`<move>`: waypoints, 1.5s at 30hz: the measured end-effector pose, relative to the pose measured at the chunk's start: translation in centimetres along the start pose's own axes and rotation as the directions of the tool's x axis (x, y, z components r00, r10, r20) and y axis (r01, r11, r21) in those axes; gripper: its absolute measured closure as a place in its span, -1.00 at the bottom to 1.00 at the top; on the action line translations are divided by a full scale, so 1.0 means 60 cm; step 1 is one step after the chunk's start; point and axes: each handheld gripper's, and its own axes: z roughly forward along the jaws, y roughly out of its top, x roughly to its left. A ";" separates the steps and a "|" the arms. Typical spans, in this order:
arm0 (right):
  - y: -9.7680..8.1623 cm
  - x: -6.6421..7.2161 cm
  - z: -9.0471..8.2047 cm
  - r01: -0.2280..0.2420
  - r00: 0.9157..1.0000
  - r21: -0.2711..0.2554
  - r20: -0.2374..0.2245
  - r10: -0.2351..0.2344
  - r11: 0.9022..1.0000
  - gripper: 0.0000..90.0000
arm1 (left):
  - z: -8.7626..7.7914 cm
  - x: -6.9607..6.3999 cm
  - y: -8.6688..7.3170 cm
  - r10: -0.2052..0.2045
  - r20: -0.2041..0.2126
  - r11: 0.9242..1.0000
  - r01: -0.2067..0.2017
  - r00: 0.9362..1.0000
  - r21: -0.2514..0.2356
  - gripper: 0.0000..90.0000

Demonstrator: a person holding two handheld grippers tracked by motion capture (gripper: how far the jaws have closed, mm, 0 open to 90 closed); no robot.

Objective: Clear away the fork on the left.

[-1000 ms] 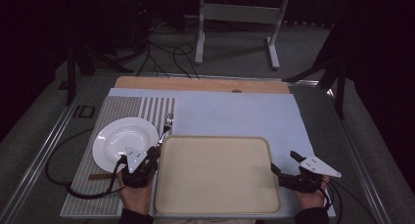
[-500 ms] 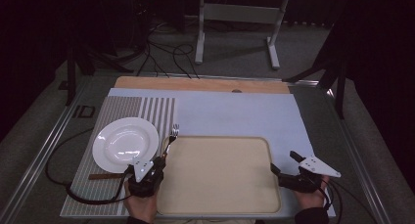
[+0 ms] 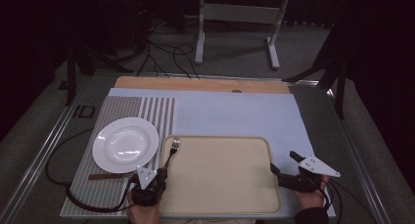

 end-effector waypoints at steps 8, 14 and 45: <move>0.000 0.000 0.001 -0.002 1.000 0.001 -0.002 0.002 1.000 -0.76 | -0.006 -0.010 -0.012 -0.010 0.022 1.000 0.009 1.000 0.018 0.68; 0.000 0.001 0.001 0.001 1.000 0.003 -0.004 -0.001 1.000 -0.76 | -0.010 -0.009 -0.010 0.001 0.031 1.000 0.000 1.000 -0.016 0.39; -0.002 -0.003 0.000 -0.005 1.000 -0.007 -0.001 0.005 1.000 -0.77 | -0.073 0.175 0.137 0.266 0.165 0.946 -0.224 0.950 -0.234 -0.99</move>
